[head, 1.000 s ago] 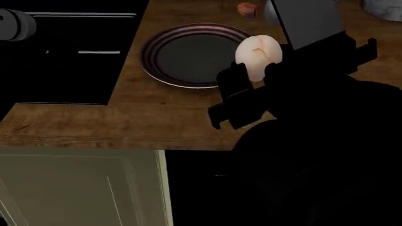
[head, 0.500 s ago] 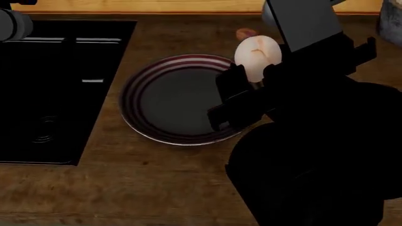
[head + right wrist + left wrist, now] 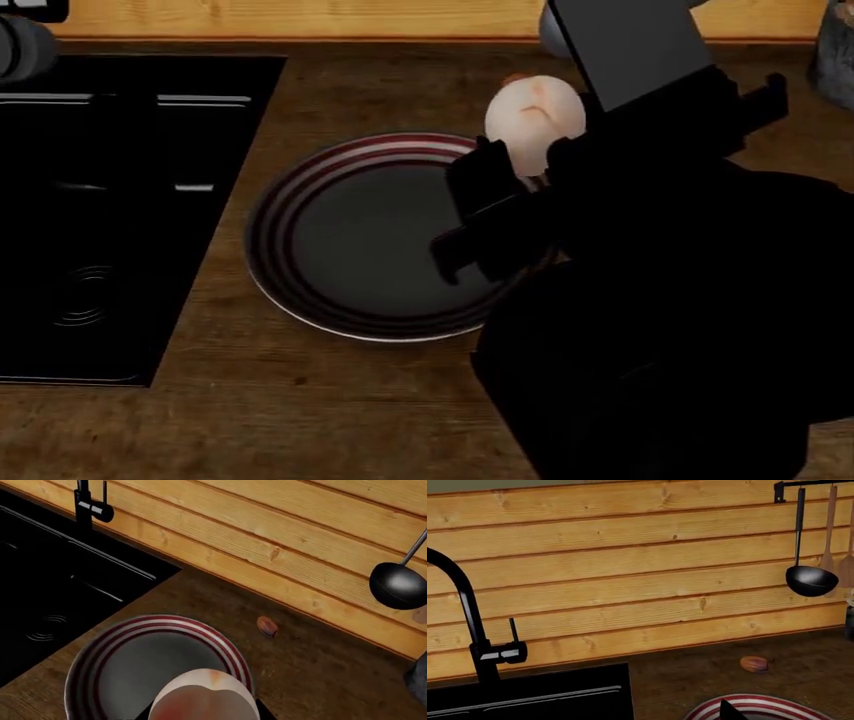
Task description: Pick the apricot from the sink and place it on the plate located on the counter
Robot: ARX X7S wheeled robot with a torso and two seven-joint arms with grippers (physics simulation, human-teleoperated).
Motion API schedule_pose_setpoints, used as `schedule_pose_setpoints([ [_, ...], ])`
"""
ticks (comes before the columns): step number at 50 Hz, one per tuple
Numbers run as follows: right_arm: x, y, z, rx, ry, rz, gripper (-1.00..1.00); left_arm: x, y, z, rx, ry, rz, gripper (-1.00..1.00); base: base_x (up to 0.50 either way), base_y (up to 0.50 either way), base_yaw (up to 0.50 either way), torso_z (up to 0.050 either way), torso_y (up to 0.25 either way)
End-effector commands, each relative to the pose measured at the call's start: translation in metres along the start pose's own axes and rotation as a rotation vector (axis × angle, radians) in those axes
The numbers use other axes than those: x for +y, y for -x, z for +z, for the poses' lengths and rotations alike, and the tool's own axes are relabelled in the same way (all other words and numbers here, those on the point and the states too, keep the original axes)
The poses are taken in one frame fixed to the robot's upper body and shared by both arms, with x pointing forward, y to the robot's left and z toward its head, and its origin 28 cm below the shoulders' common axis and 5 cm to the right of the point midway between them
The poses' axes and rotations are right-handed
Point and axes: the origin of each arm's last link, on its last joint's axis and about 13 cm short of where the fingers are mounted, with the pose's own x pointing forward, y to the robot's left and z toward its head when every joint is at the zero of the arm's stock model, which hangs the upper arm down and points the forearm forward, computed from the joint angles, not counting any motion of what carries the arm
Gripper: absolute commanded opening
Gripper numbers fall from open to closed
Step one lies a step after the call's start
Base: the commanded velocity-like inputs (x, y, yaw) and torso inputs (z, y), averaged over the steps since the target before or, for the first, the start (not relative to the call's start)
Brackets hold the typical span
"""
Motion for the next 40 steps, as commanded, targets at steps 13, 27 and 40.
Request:
schedule_pose_setpoints([
  [13,-0.0006,-0.0002,0.0011,0.006,0.016,0.0,-1.0,-0.0012,0.0,0.0004,-0.001,-0.007,0.0,1.0,0.0,0.0,0.0,0.0,0.003],
  [27,0.0009,-0.0006,0.0003,0.006,0.021,0.003,-1.0,-0.0015,-0.0011,0.0008,-0.003,-0.008,-0.003,1.0,0.16,0.0,0.0,0.0,0.0],
  [40,0.0014,0.0003,0.0006,-0.002,0.021,0.007,-1.0,-0.0014,-0.0012,0.0008,-0.004,-0.009,-0.002,1.0,0.33,0.0,0.0,0.0,0.0],
])
